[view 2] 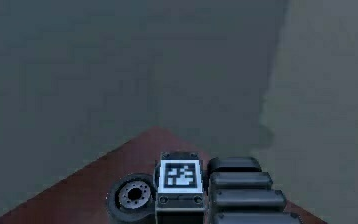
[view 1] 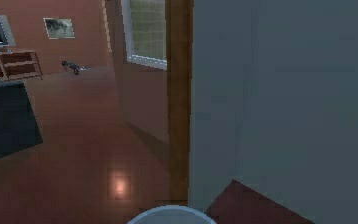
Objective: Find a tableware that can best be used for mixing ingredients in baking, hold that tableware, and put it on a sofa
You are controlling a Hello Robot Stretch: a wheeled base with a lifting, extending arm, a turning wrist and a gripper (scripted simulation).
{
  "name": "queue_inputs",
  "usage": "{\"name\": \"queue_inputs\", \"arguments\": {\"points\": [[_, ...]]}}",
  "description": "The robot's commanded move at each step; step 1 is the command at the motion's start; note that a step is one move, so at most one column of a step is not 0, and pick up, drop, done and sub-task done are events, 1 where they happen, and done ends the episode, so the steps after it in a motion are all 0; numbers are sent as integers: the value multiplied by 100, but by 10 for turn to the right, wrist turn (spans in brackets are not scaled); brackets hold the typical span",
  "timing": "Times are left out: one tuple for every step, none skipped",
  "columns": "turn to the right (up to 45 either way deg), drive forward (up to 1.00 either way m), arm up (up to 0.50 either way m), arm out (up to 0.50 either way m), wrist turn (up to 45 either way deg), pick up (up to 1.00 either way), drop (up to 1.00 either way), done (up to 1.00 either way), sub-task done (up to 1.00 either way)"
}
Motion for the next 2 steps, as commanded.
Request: {"name": "queue_inputs", "arguments": {"points": [[-180, 0, 0, 0, 0, 0, 0, 0, 0], [-30, 0, 0, 0, 0, 0, 0, 0, 0]]}}
